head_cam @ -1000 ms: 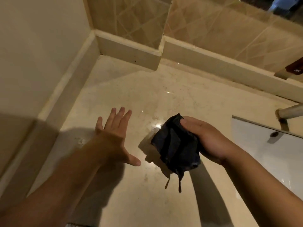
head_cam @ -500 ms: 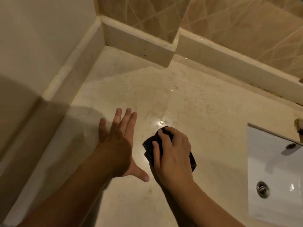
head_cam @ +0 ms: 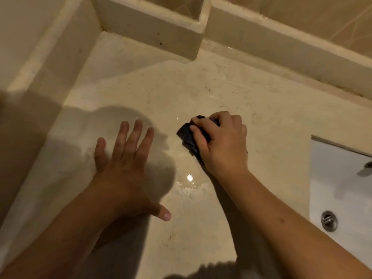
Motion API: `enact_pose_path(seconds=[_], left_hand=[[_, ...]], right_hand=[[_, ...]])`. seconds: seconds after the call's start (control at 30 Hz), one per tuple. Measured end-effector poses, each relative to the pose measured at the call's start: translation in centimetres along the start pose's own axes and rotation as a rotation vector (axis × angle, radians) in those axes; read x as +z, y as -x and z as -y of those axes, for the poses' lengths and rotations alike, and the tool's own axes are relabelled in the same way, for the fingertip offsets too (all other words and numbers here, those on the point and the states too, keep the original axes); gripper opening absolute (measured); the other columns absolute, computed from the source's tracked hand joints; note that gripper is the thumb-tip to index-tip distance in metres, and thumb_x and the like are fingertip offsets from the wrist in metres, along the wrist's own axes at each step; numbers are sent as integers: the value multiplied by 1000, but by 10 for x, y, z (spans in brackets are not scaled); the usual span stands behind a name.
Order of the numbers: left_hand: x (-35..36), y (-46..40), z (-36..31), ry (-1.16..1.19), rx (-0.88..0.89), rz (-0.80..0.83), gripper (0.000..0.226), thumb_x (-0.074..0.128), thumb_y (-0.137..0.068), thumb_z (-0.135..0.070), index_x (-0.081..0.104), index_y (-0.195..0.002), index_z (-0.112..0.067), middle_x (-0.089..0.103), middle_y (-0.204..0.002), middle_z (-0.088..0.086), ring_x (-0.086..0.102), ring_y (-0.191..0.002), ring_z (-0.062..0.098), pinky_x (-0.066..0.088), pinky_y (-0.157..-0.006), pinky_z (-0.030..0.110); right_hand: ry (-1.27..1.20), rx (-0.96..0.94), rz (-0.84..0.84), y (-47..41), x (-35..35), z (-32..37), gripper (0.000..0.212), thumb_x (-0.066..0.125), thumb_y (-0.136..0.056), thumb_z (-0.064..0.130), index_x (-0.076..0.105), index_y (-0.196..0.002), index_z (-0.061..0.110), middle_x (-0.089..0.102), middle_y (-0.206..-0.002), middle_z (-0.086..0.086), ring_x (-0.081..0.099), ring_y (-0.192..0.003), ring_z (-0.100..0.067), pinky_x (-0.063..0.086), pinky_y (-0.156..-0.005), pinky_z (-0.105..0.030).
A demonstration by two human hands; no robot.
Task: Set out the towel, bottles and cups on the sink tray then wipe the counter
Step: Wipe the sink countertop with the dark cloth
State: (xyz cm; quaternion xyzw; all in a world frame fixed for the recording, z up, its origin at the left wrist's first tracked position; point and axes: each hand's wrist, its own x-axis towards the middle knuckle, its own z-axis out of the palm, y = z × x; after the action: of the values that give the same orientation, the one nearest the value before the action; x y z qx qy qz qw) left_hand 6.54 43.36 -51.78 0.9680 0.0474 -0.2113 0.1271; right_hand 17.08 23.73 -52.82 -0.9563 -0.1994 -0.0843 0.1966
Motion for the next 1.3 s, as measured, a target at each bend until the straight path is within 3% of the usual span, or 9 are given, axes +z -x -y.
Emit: enact_pose_path(seconds=[0.23, 0.33, 0.43, 0.57, 0.7, 0.8, 0.97, 1.17, 1.3], left_hand=[[-4, 1, -2, 13, 14, -31, 172, 32, -7, -110, -36, -147, -37, -39, -159, -11, -43, -141, 12, -28, -110, 47], [-5, 2, -1, 18, 23, -13, 172, 38, -11, -110, -37, -146, -35, -43, -157, -9, -44, -141, 15, -21, -115, 56], [-7, 6, -1, 43, 48, -5, 169, 47, -17, -106, -34, -148, -35, -40, -158, -10, -41, -143, 17, -20, -116, 56], [-1, 18, 2, 100, 39, -42, 166, 52, -23, -102, -28, -149, -31, -32, -160, -9, -35, -146, 18, -15, -116, 56], [6, 27, 4, 114, 54, -51, 167, 50, -20, -102, -38, -143, -31, -33, -158, -12, -40, -143, 16, -17, -116, 58], [8, 27, 5, 137, 66, -81, 167, 54, -16, -100, -34, -143, -36, -23, -160, -14, -35, -146, 15, -12, -118, 61], [11, 27, 0, 15, 30, -112, 170, 36, -13, -110, -8, -156, -29, -6, -166, 2, -17, -153, 25, 0, -118, 63], [10, 29, -1, -2, 59, -90, 168, 43, -14, -110, -14, -155, -38, -19, -166, -1, -27, -150, 23, -9, -118, 63], [7, 36, -3, 3, 69, -52, 163, 41, -19, -110, -18, -153, -37, -23, -164, -3, -28, -150, 24, -10, -119, 60]], right_hand=[[133, 372, -56, 47, -59, -123, 34, 51, -101, 45, 72, -118, 24, 58, -107, -11, 45, -104, -33, 29, -85, -37], [164, 503, -81, 53, -62, -127, 36, 49, -101, 44, 71, -118, 21, 57, -109, -15, 45, -108, -37, 34, -91, -45], [175, 575, -104, 46, -52, -102, 36, 48, -100, 41, 69, -118, 18, 59, -112, -19, 47, -109, -40, 35, -90, -47], [100, 436, -66, 37, -23, -24, 31, 51, -97, 40, 71, -111, 21, 60, -107, -13, 48, -104, -35, 34, -86, -42], [24, 140, 30, 45, 12, 79, 27, 50, -97, 42, 71, -104, 27, 58, -97, -2, 45, -92, -23, 37, -78, -40], [-82, -32, 110, 64, 17, 104, 25, 52, -99, 35, 74, -103, 24, 58, -88, -3, 48, -84, -24, 42, -72, -41], [-61, -9, 124, 85, -13, 43, 27, 58, -97, 38, 74, -114, 26, 61, -97, -2, 50, -90, -25, 39, -76, -38], [126, 395, -39, 121, -71, -93, 24, 60, -98, 33, 72, -114, 20, 60, -99, -11, 51, -95, -34, 37, -79, -38], [192, 592, -93, 128, -78, -116, 28, 55, -100, 33, 70, -115, 16, 59, -104, -17, 49, -100, -39, 37, -83, -44]])
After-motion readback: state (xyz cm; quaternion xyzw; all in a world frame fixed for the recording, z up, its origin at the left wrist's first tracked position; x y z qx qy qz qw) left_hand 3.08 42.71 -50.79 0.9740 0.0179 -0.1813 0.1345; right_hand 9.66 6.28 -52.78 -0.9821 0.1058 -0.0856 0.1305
